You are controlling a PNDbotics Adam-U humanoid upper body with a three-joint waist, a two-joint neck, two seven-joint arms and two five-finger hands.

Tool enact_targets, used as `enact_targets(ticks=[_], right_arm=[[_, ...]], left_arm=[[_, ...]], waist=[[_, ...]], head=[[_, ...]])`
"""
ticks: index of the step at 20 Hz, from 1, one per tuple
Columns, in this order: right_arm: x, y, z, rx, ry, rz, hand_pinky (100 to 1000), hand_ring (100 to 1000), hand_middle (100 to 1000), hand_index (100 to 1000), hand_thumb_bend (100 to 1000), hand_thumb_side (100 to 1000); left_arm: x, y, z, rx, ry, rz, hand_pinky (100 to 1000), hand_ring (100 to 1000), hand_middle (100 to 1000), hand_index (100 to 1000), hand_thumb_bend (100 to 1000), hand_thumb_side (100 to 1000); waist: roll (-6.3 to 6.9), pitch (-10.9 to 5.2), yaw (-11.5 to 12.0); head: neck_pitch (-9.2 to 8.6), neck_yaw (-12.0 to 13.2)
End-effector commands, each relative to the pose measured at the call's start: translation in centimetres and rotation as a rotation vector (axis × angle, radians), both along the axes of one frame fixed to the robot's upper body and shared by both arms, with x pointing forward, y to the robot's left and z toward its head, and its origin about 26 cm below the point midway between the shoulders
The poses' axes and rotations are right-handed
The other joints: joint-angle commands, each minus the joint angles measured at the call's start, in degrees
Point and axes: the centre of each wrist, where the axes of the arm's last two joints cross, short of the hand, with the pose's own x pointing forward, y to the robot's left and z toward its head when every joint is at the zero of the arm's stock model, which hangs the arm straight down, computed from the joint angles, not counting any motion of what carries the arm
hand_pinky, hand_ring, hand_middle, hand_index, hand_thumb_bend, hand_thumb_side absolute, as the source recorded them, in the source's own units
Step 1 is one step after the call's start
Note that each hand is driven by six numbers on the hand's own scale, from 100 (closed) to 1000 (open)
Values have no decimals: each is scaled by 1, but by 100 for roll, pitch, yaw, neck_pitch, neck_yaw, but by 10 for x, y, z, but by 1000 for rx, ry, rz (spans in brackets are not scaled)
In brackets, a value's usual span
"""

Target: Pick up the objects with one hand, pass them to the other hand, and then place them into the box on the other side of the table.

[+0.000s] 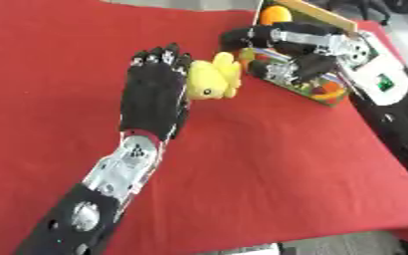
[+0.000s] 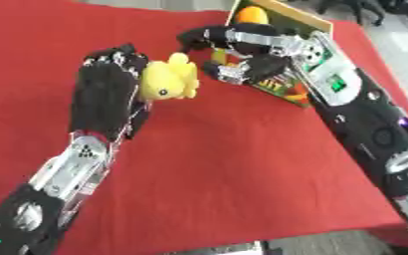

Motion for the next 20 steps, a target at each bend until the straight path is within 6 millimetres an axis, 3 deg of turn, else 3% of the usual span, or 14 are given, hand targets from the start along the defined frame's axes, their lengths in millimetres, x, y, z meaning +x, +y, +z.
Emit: enact_targets(ticks=[1, 8, 20], right_arm=[[0, -6, 9, -140, -113, 125, 972, 1000, 847, 1000, 100, 677], [3, -1, 7, -144, -120, 132, 973, 1000, 848, 1000, 100, 683], [-1, 7, 8, -136, -125, 163, 975, 1000, 846, 1000, 100, 696]], left_arm=[[-7, -6, 12, -42, -24, -25, 419, 408, 419, 544, 100, 100], [-10, -11, 14, -50, -27, -32, 412, 406, 417, 545, 100, 100], [-8, -15, 11, -30, -14, -1, 410, 409, 416, 548, 100, 100]], waist=[[15, -105, -7], [16, -95, -4], [7, -58, -1]], head=[[-18, -42], [85, -51], [104, -51]])
